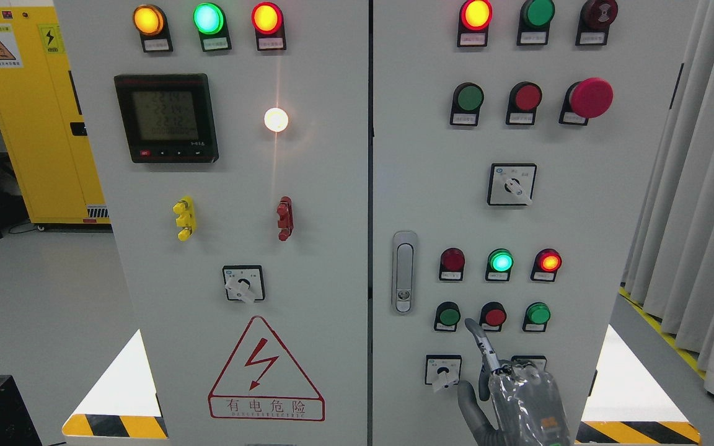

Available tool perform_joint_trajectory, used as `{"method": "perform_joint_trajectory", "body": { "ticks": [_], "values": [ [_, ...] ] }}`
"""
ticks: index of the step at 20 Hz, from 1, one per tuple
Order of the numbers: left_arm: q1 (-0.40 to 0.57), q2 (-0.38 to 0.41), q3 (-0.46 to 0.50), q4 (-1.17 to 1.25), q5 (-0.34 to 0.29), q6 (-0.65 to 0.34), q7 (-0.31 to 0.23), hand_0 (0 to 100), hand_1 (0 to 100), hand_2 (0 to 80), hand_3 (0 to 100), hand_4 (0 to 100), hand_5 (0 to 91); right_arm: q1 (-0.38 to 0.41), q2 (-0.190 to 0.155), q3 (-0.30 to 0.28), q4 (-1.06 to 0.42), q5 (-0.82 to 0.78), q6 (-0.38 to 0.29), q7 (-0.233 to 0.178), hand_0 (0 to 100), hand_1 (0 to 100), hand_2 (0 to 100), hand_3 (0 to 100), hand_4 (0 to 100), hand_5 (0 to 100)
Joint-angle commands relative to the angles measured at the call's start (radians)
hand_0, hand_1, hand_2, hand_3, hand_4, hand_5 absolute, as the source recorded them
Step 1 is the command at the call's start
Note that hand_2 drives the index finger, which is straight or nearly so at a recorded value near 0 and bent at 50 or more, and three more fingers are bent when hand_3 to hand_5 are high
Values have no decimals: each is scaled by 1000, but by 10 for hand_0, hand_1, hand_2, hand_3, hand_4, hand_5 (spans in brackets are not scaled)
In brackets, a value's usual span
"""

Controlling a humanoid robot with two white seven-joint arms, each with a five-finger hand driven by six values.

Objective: Press green start button
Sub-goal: 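Raise the right hand toward the green push button in the lower row, then press the green push button with the right hand's fingertip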

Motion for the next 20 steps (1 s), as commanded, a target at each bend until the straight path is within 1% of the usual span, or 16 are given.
{"method": "perform_joint_trajectory", "body": {
  "ticks": [1, 20],
  "values": [
    [0, -1, 0, 0, 0, 1, -1, 120, 556, 0, 0, 0, 0, -19, 2, 17, 39, 12, 4, 0, 678, 934, 0, 900, 954, 1000],
    [0, -1, 0, 0, 0, 1, -1, 120, 556, 0, 0, 0, 0, -50, 4, 27, 98, -2, 7, 0, 740, 938, 0, 904, 955, 1000]
  ]
}}
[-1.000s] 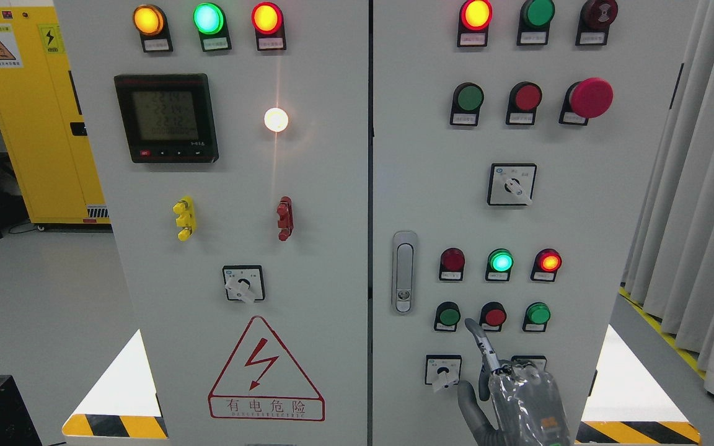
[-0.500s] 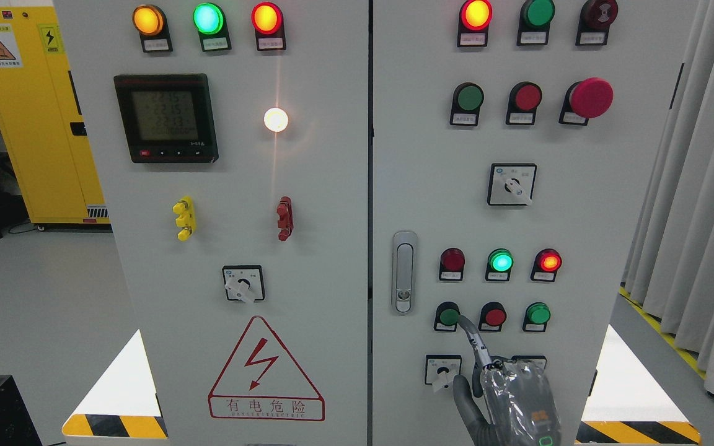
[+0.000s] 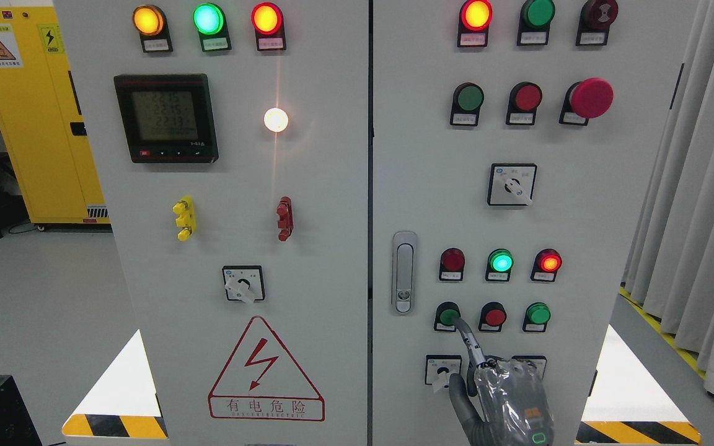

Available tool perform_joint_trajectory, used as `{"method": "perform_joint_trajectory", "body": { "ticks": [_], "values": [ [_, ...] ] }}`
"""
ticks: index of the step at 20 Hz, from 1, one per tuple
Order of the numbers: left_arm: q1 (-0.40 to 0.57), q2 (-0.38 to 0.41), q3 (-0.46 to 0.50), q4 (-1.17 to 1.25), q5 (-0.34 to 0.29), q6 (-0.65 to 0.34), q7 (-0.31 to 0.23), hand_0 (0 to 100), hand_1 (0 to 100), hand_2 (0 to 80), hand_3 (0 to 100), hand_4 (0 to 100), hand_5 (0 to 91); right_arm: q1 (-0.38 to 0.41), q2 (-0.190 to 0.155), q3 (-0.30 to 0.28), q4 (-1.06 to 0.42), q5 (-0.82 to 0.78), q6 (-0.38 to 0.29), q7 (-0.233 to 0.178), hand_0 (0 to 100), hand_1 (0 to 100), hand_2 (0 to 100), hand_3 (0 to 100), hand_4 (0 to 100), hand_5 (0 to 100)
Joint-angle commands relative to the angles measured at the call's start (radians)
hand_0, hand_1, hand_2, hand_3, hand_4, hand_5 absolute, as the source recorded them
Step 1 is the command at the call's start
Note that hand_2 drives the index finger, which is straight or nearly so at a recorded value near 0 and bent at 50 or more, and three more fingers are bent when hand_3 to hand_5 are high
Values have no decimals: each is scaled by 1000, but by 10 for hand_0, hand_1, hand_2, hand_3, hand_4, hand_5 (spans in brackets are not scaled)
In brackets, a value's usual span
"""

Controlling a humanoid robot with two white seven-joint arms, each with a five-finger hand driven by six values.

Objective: Press green start button
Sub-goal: 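Press the green push button with the right hand's fingertip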

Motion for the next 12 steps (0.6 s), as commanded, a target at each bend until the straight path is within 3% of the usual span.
{"method": "perform_joint_trajectory", "body": {
  "ticks": [1, 12],
  "values": [
    [0, -1, -1, 0, 0, 1, 0, 120, 556, 0, 0, 0, 0, -9, 1, 6, 29, -4, 0, 1, 744, 939, 0, 904, 955, 1000],
    [0, -1, 0, 0, 0, 1, 0, 120, 556, 0, 0, 0, 0, -26, 3, 14, 67, -7, 22, 1, 760, 942, 0, 904, 960, 1000]
  ]
}}
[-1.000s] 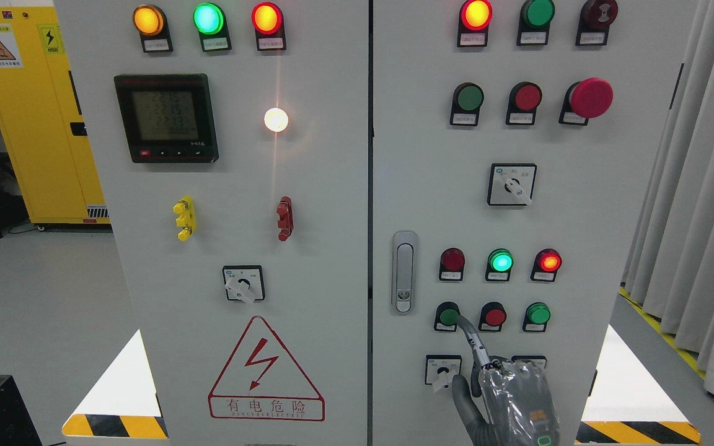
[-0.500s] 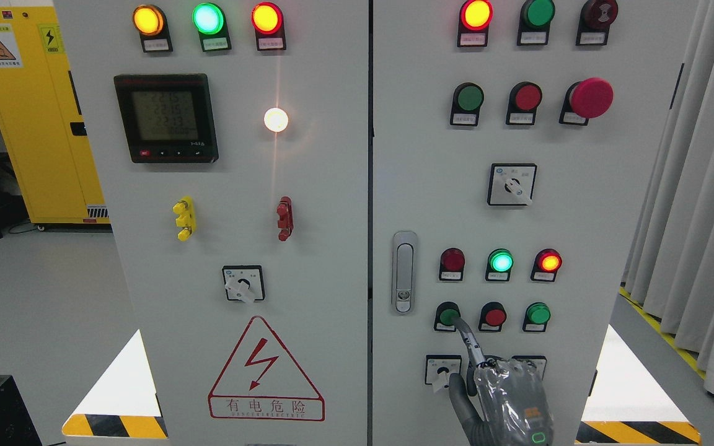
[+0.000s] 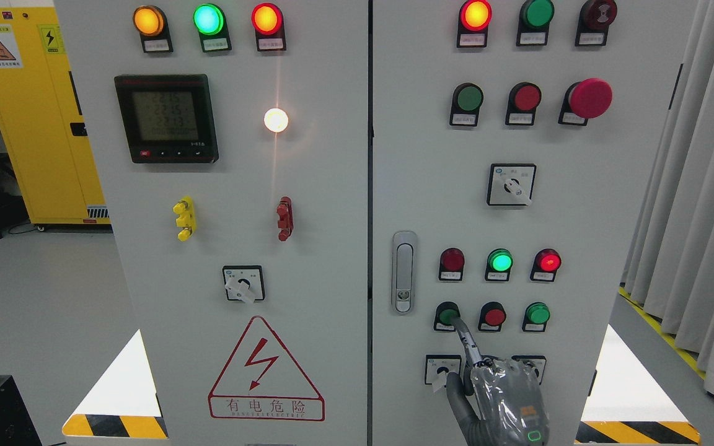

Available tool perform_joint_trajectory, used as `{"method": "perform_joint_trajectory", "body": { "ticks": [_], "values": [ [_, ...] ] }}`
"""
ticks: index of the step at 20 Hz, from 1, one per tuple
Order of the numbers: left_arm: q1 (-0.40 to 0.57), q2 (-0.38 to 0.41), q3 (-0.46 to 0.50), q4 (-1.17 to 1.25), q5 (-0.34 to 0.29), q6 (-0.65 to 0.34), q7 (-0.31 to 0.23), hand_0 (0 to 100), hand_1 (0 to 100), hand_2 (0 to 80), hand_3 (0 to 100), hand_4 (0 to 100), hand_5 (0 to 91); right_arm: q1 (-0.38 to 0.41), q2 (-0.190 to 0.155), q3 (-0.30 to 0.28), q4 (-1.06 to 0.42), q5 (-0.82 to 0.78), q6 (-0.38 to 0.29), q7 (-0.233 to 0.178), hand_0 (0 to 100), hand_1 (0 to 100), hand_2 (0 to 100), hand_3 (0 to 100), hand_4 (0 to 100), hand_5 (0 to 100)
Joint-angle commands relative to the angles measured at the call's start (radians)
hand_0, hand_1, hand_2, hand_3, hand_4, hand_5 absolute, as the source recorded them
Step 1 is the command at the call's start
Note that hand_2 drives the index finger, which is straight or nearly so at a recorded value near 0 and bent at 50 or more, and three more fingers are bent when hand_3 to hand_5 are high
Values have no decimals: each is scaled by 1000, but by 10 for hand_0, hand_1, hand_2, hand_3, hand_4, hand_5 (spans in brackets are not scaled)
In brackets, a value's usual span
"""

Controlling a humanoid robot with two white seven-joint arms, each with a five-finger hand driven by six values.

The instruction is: Press green start button

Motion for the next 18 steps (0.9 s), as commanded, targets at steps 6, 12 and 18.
{"method": "perform_joint_trajectory", "body": {
  "ticks": [6, 12, 18],
  "values": [
    [0, -1, 0, 0, 0, 1, 0, 120, 556, 0, 0, 0, 0, -18, 3, 6, 51, -4, 16, 4, 768, 943, 0, 904, 963, 1000],
    [0, 1, 0, 0, 0, 1, 0, 120, 556, 0, 0, 0, 0, -14, 5, 6, 40, -5, 16, -1, 773, 944, 0, 904, 965, 1000],
    [0, -1, 0, 0, 0, 1, 1, 120, 556, 0, 0, 0, 0, 17, 5, 1, -26, -16, 5, -22, 782, 945, 0, 906, 965, 1000]
  ]
}}
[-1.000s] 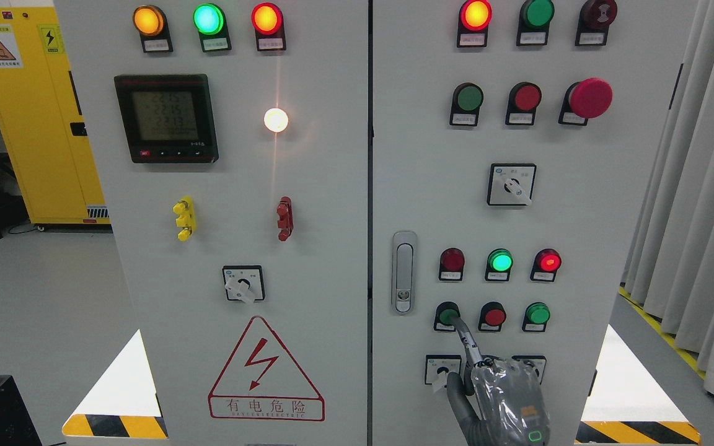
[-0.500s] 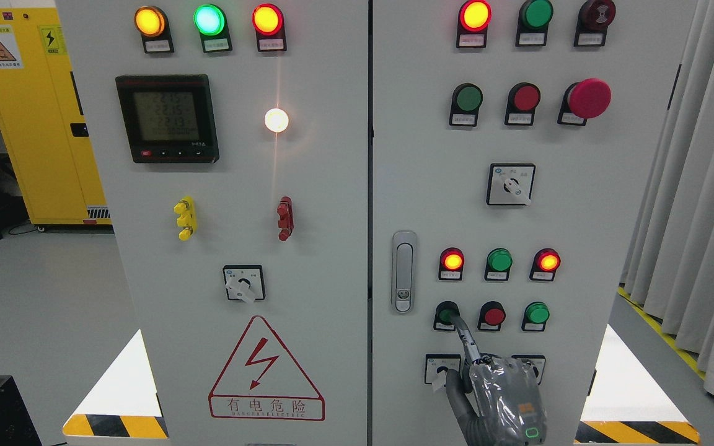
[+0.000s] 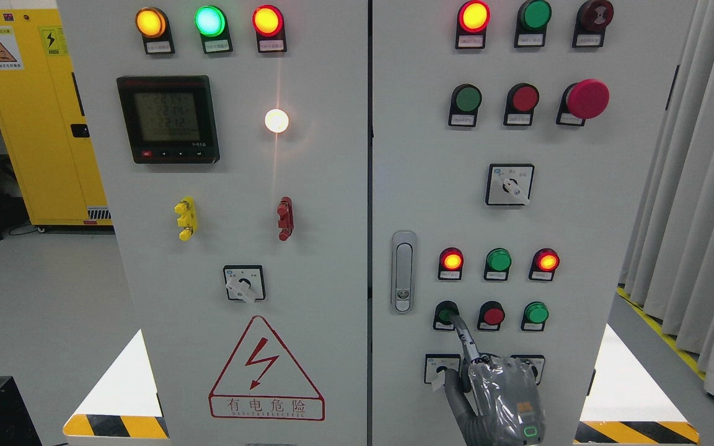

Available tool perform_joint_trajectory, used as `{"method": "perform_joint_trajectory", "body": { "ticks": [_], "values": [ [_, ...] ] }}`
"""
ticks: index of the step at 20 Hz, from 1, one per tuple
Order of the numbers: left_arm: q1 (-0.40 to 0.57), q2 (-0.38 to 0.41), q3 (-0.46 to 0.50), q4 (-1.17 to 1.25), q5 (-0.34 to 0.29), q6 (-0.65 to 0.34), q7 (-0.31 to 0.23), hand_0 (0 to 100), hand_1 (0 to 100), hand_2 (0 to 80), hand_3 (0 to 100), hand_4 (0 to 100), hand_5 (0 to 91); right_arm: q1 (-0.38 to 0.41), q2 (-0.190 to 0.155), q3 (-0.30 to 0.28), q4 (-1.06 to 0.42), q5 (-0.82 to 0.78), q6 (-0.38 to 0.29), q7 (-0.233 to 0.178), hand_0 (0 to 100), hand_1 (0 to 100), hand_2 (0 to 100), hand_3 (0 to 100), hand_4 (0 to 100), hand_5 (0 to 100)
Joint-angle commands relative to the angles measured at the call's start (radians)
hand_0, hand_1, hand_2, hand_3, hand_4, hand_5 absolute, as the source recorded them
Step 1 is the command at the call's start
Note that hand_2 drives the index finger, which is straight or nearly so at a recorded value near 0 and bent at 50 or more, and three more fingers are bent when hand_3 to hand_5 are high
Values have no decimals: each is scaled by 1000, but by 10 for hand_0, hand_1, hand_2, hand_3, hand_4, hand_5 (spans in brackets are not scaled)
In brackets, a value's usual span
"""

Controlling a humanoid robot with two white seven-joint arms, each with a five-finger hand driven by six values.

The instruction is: Press green start button

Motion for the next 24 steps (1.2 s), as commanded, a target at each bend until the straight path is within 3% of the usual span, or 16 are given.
{"method": "perform_joint_trajectory", "body": {
  "ticks": [1, 11, 15, 17, 20, 21, 22, 23, 24],
  "values": [
    [0, -1, 0, 0, 0, 1, 0, 120, 556, 0, 0, 0, 0, 27, 1, -3, -58, -6, -13, -25, 800, 946, 0, 907, 964, 1000],
    [0, 1, 0, 0, -1, 1, 0, 120, 556, 0, 0, 0, 0, 49, 3, -7, -135, -37, -62, -57, 844, 937, 0, 911, 961, 1000],
    [0, -1, 0, 0, 0, 1, 0, 120, 556, 0, 0, 0, 0, 75, -2, 47, -184, -358, -85, -19, 945, 965, 0, 841, 914, 923],
    [0, 1, 0, 0, -1, 1, 0, 120, 556, 0, 0, 0, 0, 88, -3, 63, -184, -456, -82, -9, 947, 969, 0, 811, 891, 881],
    [0, 1, -1, 0, 0, 1, 0, 120, 556, 0, 0, 0, 0, 121, -5, 69, -184, -580, -88, -6, 924, 956, 0, 732, 812, 810],
    [0, -1, 0, 0, 0, 1, 0, 120, 556, 0, 0, 0, 0, 139, -5, 76, -184, -634, -93, -2, 877, 917, 0, 637, 731, 750],
    [0, -1, 0, 0, 0, 1, 1, 120, 556, 0, 0, 0, 0, 157, -6, 88, -185, -694, -102, 17, 865, 906, 0, 618, 720, 738],
    [0, -1, 0, 0, 0, 1, 0, 120, 556, 0, 0, 0, 0, 174, -8, 96, -188, -758, -120, 41, 850, 852, 0, 513, 622, 664],
    [0, 1, -1, 0, 0, 1, 1, 120, 556, 0, 0, 0, 0, 188, -8, 96, -193, -826, -142, 70, 862, 829, 0, 374, 467, 513]
  ]
}}
